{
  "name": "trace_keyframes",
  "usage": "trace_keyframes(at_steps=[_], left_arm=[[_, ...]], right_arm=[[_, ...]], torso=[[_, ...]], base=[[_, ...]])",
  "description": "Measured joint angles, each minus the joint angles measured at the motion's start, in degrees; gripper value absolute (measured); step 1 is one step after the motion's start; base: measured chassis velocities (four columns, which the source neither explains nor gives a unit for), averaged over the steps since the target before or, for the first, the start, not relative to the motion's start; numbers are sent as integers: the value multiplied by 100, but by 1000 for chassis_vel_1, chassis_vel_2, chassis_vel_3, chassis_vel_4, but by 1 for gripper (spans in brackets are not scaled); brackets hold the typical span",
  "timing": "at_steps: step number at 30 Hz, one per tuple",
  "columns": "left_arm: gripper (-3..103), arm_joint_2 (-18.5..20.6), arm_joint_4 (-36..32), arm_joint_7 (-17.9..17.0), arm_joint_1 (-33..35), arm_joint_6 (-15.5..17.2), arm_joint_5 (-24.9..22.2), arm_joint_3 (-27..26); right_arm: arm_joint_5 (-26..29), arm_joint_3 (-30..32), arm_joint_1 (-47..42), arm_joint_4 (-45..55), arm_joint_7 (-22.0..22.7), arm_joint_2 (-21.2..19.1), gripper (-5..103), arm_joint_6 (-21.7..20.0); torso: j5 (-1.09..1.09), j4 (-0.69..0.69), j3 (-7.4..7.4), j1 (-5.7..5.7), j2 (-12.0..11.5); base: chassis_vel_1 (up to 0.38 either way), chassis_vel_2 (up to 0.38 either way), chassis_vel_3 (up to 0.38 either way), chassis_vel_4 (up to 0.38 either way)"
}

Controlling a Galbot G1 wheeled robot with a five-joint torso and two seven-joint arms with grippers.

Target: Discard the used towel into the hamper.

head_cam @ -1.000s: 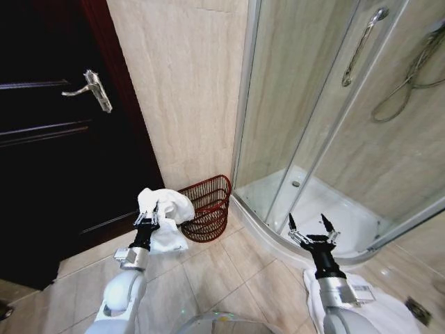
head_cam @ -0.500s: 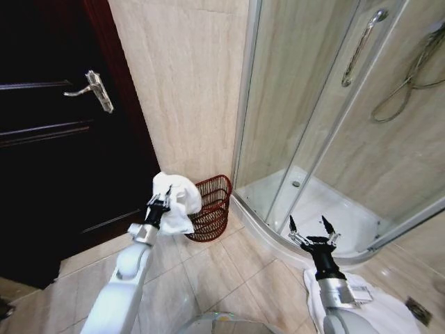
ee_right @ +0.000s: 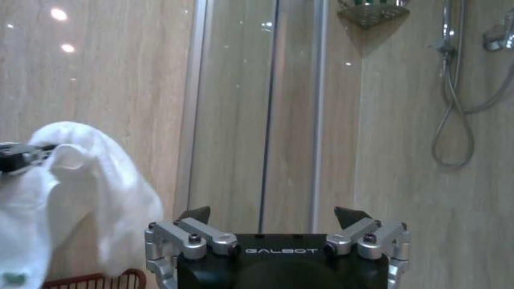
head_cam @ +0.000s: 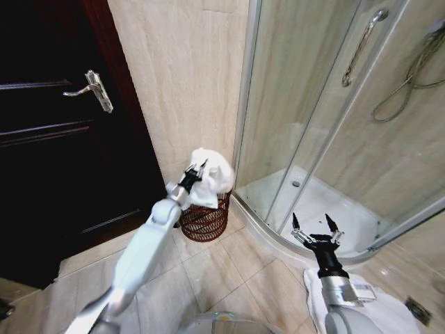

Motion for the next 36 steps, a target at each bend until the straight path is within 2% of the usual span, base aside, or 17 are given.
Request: trace_keyframes(at_steps=[5, 9, 12, 15, 18, 22, 24, 25, 26, 28, 29, 31, 32, 34, 35, 36], left_arm=[[11, -86, 961, 67, -775, -400, -122, 403], [11, -93, 1354, 129, -936, -435, -8, 525], [11, -99, 1612, 137, -912, -297, 261, 557], [11, -111, 1802, 141, -864, -202, 302, 602], [11, -200, 2279, 60, -810, 17, 409, 711], [11, -232, 2414, 50, -780, 261, 677, 785], [8, -209, 2290, 104, -725, 650, 789, 843], [13, -185, 2160, 160, -691, 912, 844, 853], [13, -185, 2160, 160, -691, 912, 844, 853], [24, -105, 1797, 345, -609, 1669, 1008, 847], [24, -62, 1640, 480, -574, 1999, 1111, 836], [34, 2, 1358, 714, -523, 2632, 1236, 797], [34, 2, 1358, 714, -523, 2632, 1236, 797], [45, 63, 1049, 1008, -485, 3407, 1285, 702], [45, 90, 921, 1194, -474, 3689, 1322, 648], [50, 129, 786, 1384, -469, 3952, 1390, 599]], right_arm=[[87, 21, 11, -19, 1, 0, 100, 0], [144, 38, 0, -52, 1, 0, 100, 31], [197, 64, -30, -63, 0, 0, 100, 74], [253, 91, -65, -64, 0, 0, 100, 113], [357, 141, -117, -43, 2, 0, 100, 157], [384, 147, -122, -2, 13, 0, 100, 161], [390, 148, -120, 33, 32, 0, 100, 161], [395, 148, -119, 49, 41, 0, 100, 161], [395, 148, -119, 49, 41, 0, 100, 161], [413, 148, -114, 76, 64, 0, 100, 158], [417, 148, -110, 80, 72, 0, 100, 157], [422, 148, -106, 80, 88, 0, 100, 157], [422, 148, -106, 80, 88, 0, 100, 157], [439, 146, -109, 80, 92, 0, 100, 157], [451, 145, -110, 75, 94, 0, 100, 157], [469, 144, -112, 65, 95, 0, 100, 157]], torso=[[0, 1, 0, 0, 1], [0, 1, 0, 0, 2], [-1, 2, 0, 0, 2], [0, 3, 0, 0, 3], [-1, 3, 1, 0, 3], [-1, 2, 1, 0, 3], [-1, 2, 1, 0, 3], [-2, 2, 1, 0, 3], [-2, 2, 1, 0, 3], [0, 1, 0, 0, 4], [-1, 2, 1, 0, 4], [-1, 2, 1, 0, 4], [-1, 2, 1, 0, 4], [-1, 2, 1, 0, 4], [-1, 1, 1, 0, 4], [-1, 2, 1, 0, 4]], base=[[0, 0, 0, 0], [0, 0, 0, 0], [0, 0, 0, 0], [0, 0, 0, 0], [0, 0, 0, 0], [0, 0, 0, 0], [0, 0, 0, 0], [0, 0, 0, 0], [0, 0, 0, 0], [0, 0, 0, 0], [0, 0, 0, 0], [0, 0, 0, 0], [0, 0, 0, 0], [0, 0, 0, 0], [0, 0, 0, 0], [0, 0, 0, 0]])
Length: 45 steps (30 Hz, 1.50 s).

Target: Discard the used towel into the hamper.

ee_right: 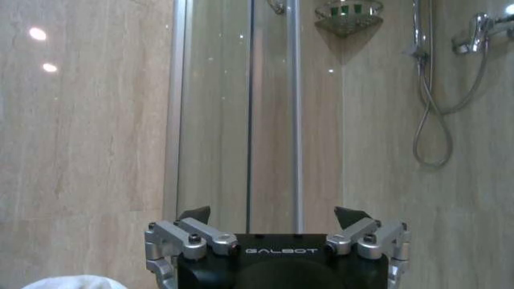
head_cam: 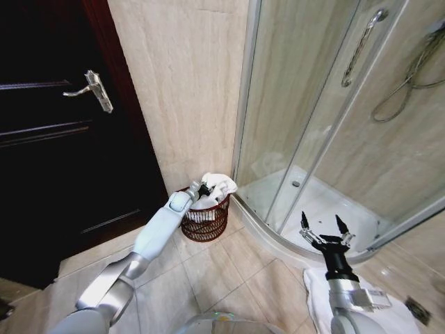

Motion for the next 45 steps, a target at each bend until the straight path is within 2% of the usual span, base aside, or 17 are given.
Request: trace_keyframes(at_steps=[1, 2, 4, 5, 7, 9, 11, 13, 33, 36, 37, 38, 39, 40, 41, 42, 45], left_arm=[[56, 27, -78, 99, 1, 151, 60, -23], [56, 27, -78, 99, 1, 151, 60, -23], [67, 70, -278, 223, -16, 557, 221, -58], [67, 70, -278, 223, -16, 557, 221, -58], [78, 85, -387, 345, -58, 828, 431, -81], [88, 144, -508, 482, -66, 936, 547, -80], [88, 186, -570, 549, -63, 945, 572, -73], [97, 286, -653, 646, -44, 945, 580, -30], [100, 568, -1033, 621, 185, 883, 467, -149], [100, 616, -1302, 219, 403, 876, 86, -348], [100, 616, -1302, 219, 403, 876, 86, -348], [100, 642, -1428, -83, 516, 851, -80, -437], [100, 663, -1602, -574, 694, 687, -313, -580], [100, 688, -1779, -1005, 906, 326, -604, -754], [100, 711, -1943, -1306, 1142, -213, -911, -942], [100, 711, -1943, -1306, 1142, -213, -911, -942], [100, 714, -2392, -1928, 1847, -1860, -1454, -1341]], right_arm=[[9, -3, 0, -6, 1, 0, 100, 0], [9, -3, 0, -6, 1, 0, 100, 0], [23, -23, -3, -17, 3, 0, 100, 0], [23, -23, -3, -17, 3, 0, 100, 0], [45, -44, -11, -16, 4, 0, 100, -1], [72, -47, -13, -12, 17, 0, 100, -8], [90, -41, -13, -12, 31, 0, 100, -13], [120, -34, -12, -17, 59, 0, 100, -19], [111, -73, 19, 10, 69, 0, 100, -112], [99, -74, 14, 90, 72, 0, 100, -151], [99, -74, 14, 90, 72, 0, 100, -151], [99, -74, 13, 122, 79, 0, 100, -170], [99, -72, 14, 158, 92, 0, 100, -194], [99, -71, 14, 187, 109, 0, 100, -213], [100, -69, 13, 213, 124, 0, 100, -225], [100, -69, 13, 213, 124, 0, 100, -225], [131, -65, -43, 282, 176, 0, 100, -254]], torso=[[0, 0, 0, 0, 0], [0, 0, 0, 0, 0], [0, 1, 0, 0, 0], [0, 1, 0, 0, 0], [0, 0, 0, 0, 0], [0, -1, 0, 0, 0], [0, -1, 0, 0, 0], [0, -1, 0, 0, 0], [0, 0, 1, 0, 0], [0, -1, 1, 1, 0], [0, -1, 1, 1, 0], [0, -2, 1, 1, 0], [0, -1, 1, 0, 0], [0, -2, 1, 1, 0], [0, 0, 0, 0, 0], [0, 0, 0, 0, 0], [-2, 2, 0, 1, 0]], base=[[0, 0, 0, 0], [0, 0, 0, 0], [0, 0, 0, 0], [0, 0, 0, 0], [0, 0, 0, 0], [0, 0, 0, 0], [0, 0, 0, 0], [0, 0, 0, 0], [0, 0, 0, 0], [0, 0, 0, 0], [0, 0, 0, 0], [0, 0, 0, 0], [0, 0, 0, 0], [0, 0, 0, 0], [0, 0, 0, 0], [0, 0, 0, 0], [0, 0, 0, 0]])
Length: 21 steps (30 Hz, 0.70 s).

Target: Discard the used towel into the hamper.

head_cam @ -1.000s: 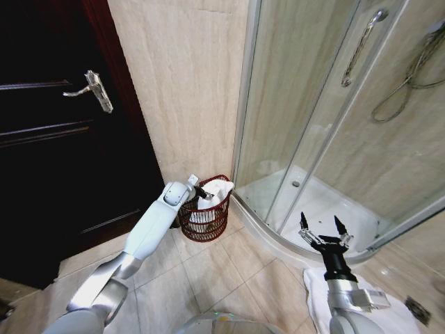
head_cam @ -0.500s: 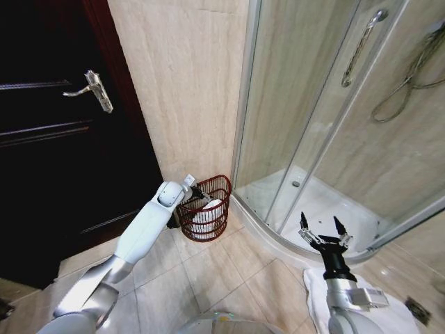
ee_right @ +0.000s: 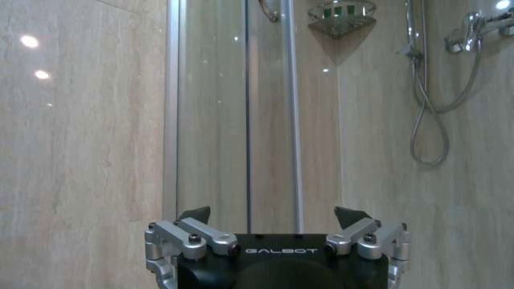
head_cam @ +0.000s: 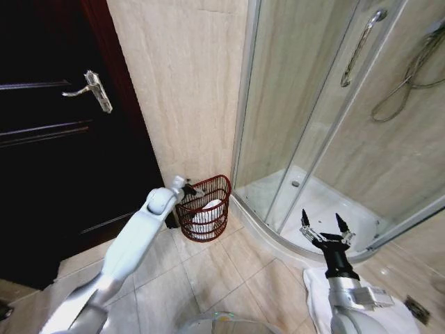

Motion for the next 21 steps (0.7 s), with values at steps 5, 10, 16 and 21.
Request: trace_keyframes(at_steps=[5, 10, 16, 21], left_arm=[[100, -232, -774, -607, 1066, -1012, -207, -484], [100, -524, -1188, -782, 2168, -1743, -13, -1106], [100, -813, -1359, -1117, 2853, -1984, 300, -1873], [100, -1011, -1433, -1422, 3027, -1985, 733, -2209]], right_arm=[[19, 13, -124, 70, 39, 0, 100, -31], [-79, 5, -330, 96, 52, 0, 100, 51], [-137, -48, -504, 49, -4, 0, 100, 282], [-150, -107, -585, 28, -65, 0, 100, 372]], torso=[[1, -3, 0, 0, 0], [1, -1, -1, -1, 0], [2, -1, 0, -1, 1], [2, -2, 0, -1, 0]], base=[[0, 0, 0, 0], [0, 0, 0, 0], [0, 0, 0, 0], [0, 0, 0, 0]])
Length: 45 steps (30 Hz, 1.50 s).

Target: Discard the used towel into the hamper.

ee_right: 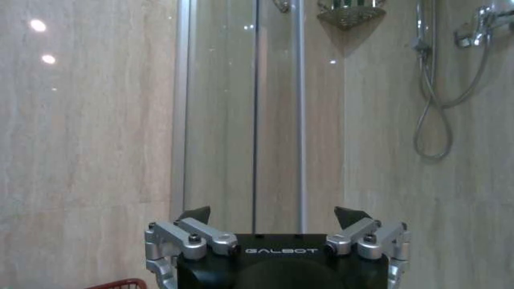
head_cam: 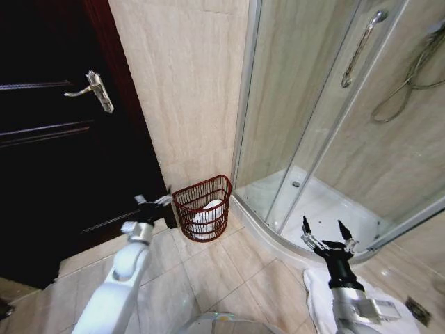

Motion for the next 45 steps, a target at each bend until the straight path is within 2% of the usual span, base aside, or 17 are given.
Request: trace_keyframes(at_steps=[6, 13, 16, 21, 26, 37, 45], left_arm=[[100, 71, -110, -92, 119, 152, 25, 22], [100, 267, -88, 109, 58, 169, -180, 112], [100, 263, -51, 239, -24, 235, -299, 164], [100, 191, -53, 290, -72, 364, -351, 185], [100, 141, -132, 325, -38, 418, -344, 186], [100, 136, -152, 354, 69, 337, -253, 166], [100, 181, -10, 353, 103, 176, -243, 147]], right_arm=[[332, 63, -245, -4, -83, -15, 100, 273], [511, 296, -340, -190, 132, -293, 100, 470], [499, 262, -171, -171, 376, -356, 100, 315], [429, 105, -3, 21, 493, -321, 100, 7], [317, 115, 1, 87, 492, -327, 100, -50], [297, 189, -194, 30, 362, -320, 100, 135], [11, 195, -227, -109, 356, -248, 100, 301]], torso=[[0, -1, 0, 1, 0], [2, -1, 0, 0, 0], [1, -1, 1, 1, 0], [0, 0, 1, 1, 0], [0, 0, 1, 1, 0], [0, 0, 1, 1, 0], [0, 0, 1, 1, -1]], base=[[0, 0, 0, 0], [0, 0, 0, 0], [0, 0, 0, 0], [0, 0, 0, 0], [0, 0, 0, 0], [0, 0, 0, 0], [0, 0, 0, 0]])
